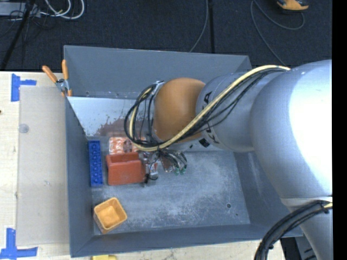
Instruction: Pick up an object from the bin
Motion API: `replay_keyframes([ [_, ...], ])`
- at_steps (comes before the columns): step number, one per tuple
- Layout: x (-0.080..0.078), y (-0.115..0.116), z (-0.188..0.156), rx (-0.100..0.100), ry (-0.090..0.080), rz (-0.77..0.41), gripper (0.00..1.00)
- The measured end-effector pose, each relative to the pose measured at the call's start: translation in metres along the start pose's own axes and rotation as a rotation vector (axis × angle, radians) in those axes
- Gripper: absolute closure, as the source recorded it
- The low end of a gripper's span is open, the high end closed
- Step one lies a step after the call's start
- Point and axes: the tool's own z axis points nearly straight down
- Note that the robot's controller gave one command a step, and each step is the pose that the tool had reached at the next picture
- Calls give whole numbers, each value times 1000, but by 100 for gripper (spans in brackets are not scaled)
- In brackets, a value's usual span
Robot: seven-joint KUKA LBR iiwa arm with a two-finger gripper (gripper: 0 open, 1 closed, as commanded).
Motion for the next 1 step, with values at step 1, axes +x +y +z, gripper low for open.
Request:
replay_keyframes([
  [1,2,0,-8,0,7,0,100],
])
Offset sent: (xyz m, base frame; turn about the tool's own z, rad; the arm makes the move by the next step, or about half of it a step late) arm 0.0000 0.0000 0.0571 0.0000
